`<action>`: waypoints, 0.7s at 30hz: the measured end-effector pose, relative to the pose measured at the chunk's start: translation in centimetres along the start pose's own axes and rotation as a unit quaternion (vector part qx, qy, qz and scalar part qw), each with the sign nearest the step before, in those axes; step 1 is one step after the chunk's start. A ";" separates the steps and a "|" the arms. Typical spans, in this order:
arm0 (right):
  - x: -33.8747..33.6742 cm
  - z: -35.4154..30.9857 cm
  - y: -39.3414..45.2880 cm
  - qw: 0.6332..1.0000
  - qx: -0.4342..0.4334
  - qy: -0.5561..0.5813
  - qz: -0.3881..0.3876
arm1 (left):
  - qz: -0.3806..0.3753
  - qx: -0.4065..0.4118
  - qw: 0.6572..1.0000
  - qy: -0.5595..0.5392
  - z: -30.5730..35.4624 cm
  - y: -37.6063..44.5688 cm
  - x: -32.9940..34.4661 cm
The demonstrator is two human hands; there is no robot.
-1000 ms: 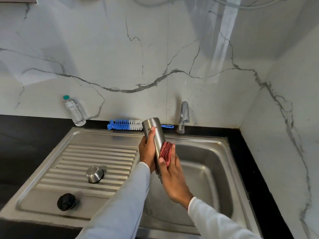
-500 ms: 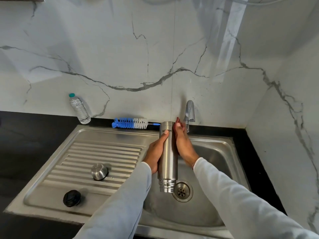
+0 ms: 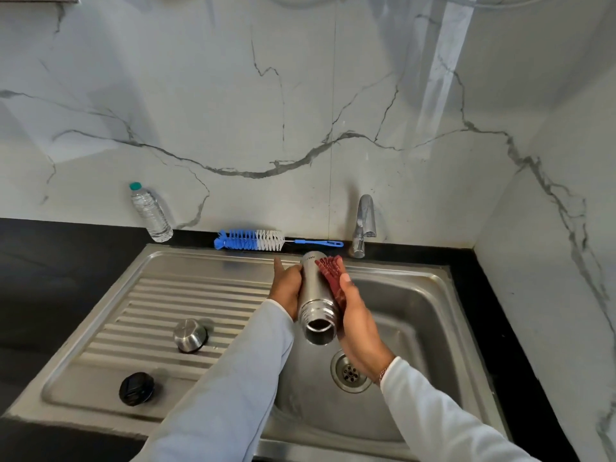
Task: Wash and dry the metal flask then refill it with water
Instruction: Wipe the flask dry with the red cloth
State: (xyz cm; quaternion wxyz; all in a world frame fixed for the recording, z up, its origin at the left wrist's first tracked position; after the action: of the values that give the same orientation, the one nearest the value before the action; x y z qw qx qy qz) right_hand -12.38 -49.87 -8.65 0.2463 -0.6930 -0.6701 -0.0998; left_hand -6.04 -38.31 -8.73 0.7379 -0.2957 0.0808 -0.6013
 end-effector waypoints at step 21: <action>-0.2 -4.9 0.7 0.983 0.100 -0.109 0.105 | -0.129 0.268 0.907 0.297 0.8 -4.5 1.9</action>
State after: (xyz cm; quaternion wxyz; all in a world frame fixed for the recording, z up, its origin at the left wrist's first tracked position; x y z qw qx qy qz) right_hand -10.74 -52.33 -4.68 0.2490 -0.7384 -0.6228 0.0697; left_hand -8.91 -40.28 -5.19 0.6472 0.0975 0.0937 -0.7502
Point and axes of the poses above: each hand's wrist, its own y-axis towards the middle knuckle, its own x-axis out of the palm, z = x × y, the point moved 5 cm from there along y, towards the middle knuckle, and after that the axes turned 6 degrees about y, right-handed, at the moved point
